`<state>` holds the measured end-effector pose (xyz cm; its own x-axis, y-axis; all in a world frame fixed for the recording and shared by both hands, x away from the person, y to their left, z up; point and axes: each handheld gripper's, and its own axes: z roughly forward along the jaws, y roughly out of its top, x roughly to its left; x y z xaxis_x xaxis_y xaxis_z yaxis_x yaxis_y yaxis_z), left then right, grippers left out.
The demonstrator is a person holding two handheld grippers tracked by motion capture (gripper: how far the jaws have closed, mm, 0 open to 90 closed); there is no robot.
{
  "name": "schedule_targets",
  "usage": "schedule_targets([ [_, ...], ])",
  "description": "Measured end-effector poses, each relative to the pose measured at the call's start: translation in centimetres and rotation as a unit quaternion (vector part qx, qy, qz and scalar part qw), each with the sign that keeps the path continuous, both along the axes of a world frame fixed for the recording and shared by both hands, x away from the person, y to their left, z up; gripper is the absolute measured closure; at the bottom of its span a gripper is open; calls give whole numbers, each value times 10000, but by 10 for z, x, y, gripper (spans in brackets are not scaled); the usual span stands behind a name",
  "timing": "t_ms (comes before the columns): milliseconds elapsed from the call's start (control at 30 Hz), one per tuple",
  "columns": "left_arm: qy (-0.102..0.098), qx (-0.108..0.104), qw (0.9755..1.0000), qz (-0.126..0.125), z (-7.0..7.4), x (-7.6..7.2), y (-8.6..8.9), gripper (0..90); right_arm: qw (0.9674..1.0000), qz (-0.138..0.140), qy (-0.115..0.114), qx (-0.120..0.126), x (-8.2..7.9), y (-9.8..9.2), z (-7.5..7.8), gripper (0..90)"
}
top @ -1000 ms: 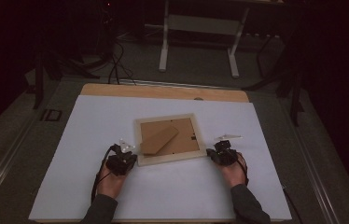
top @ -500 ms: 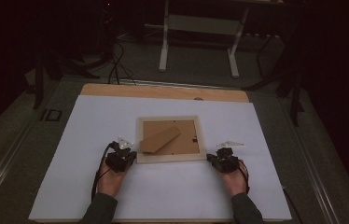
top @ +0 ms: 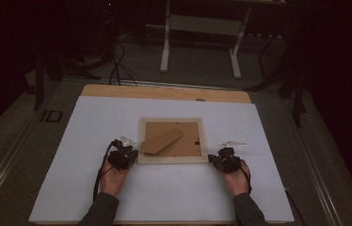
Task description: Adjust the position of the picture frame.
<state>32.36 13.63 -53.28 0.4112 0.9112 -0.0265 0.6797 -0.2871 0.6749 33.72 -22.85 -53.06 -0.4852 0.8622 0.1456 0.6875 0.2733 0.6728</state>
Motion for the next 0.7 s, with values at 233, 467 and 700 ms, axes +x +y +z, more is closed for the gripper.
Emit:
schedule_targets([
  [233,32,-62,10000,71,0,0,0,900,10000,0,12,62,-1,-1,0,900],
  [467,84,-155,9998,-18,0,-5,1,900,9999,-39,5,151,-3,-3,-2,900],
  [700,57,-124,9999,-64,0,-4,-3,900,9998,-96,6,180,-8,-7,-2,900],
])
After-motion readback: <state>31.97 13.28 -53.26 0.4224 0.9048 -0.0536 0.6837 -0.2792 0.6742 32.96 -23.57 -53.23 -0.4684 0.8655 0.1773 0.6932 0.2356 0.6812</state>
